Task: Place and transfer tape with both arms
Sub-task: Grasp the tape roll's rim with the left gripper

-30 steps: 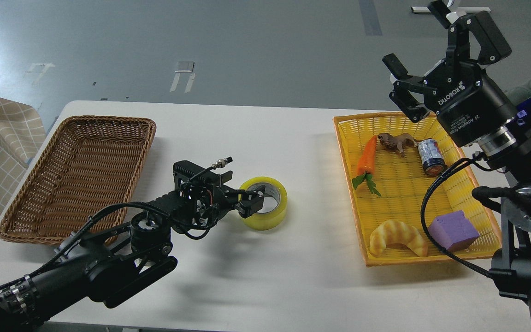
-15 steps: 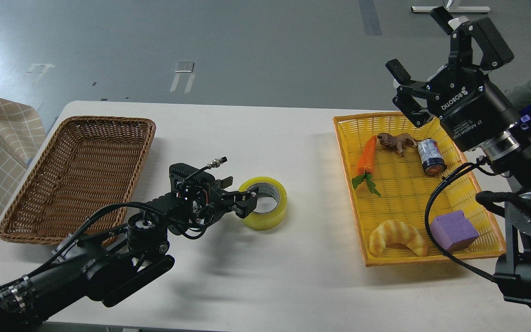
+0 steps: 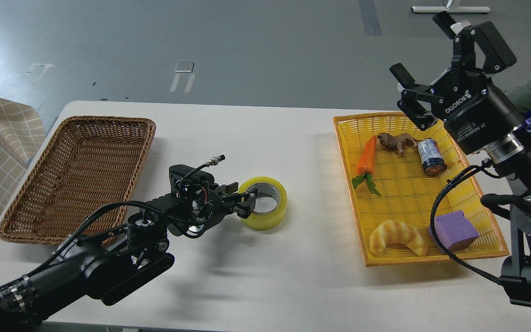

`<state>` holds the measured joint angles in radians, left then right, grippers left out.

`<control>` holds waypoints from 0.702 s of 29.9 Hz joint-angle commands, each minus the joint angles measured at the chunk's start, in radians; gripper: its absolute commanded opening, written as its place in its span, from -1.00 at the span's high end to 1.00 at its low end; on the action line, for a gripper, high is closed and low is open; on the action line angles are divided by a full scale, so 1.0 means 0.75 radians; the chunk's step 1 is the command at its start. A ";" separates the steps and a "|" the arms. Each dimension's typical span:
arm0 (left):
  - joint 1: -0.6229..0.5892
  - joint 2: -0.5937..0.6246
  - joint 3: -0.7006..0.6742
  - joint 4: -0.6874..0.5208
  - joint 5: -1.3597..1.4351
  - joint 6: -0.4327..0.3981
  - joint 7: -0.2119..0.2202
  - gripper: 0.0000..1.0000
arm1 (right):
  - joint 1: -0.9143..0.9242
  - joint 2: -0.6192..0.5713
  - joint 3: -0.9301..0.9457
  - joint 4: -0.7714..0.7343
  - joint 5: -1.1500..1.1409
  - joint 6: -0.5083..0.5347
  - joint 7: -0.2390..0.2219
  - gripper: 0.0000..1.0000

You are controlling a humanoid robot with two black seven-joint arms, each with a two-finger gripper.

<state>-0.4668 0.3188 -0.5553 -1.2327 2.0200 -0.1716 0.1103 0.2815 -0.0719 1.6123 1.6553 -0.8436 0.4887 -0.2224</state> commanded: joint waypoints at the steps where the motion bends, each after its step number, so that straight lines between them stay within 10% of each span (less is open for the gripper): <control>1: -0.006 -0.002 0.000 -0.001 0.000 0.000 0.000 0.23 | -0.003 0.000 0.000 -0.002 0.002 0.000 0.000 -1.00; 21: -0.034 0.004 -0.004 -0.013 0.000 -0.004 0.006 0.67 | -0.026 0.006 -0.002 0.002 0.002 0.000 0.000 -1.00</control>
<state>-0.4845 0.3207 -0.5554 -1.2416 2.0200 -0.1752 0.1110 0.2653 -0.0689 1.6106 1.6558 -0.8421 0.4887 -0.2224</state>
